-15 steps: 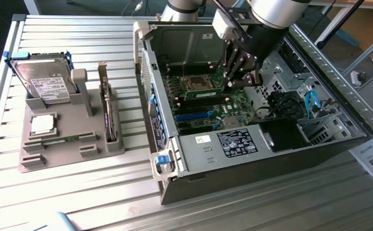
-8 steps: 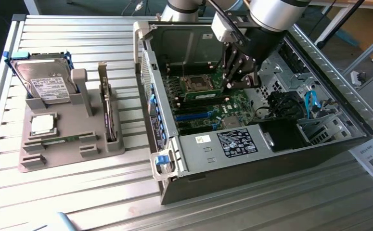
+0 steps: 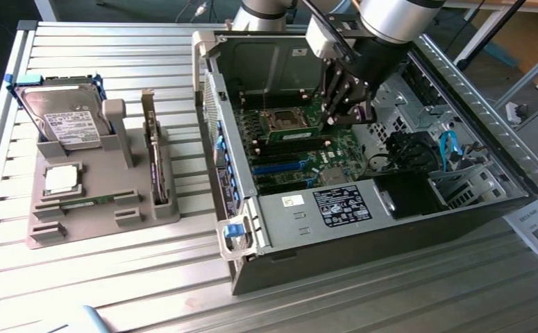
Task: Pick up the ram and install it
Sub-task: 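Pick up the ram and move it above insertion slot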
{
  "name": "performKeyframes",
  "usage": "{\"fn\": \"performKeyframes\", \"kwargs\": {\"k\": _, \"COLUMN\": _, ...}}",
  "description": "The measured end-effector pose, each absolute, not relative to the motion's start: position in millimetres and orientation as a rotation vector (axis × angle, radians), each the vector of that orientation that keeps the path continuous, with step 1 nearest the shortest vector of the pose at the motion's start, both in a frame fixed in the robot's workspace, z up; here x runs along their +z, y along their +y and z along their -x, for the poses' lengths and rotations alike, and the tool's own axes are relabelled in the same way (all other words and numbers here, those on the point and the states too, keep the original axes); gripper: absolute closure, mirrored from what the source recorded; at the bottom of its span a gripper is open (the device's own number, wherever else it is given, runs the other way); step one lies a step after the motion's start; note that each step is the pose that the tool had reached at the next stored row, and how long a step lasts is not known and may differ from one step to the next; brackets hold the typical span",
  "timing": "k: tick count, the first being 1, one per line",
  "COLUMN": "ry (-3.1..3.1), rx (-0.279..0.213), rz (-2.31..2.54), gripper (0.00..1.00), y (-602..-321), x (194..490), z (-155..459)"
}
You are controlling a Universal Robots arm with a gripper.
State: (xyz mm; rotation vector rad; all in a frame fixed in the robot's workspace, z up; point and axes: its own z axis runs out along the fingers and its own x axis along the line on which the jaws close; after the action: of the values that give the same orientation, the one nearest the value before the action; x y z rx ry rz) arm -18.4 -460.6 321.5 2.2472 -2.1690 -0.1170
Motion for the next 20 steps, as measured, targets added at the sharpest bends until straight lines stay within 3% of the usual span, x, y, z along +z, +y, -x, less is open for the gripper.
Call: {"fn": "performKeyframes", "kwargs": {"k": 20, "ry": -2.166, "rx": -0.112, "rz": -2.244, "gripper": 0.88, "y": -434, "x": 329, "z": 2}}
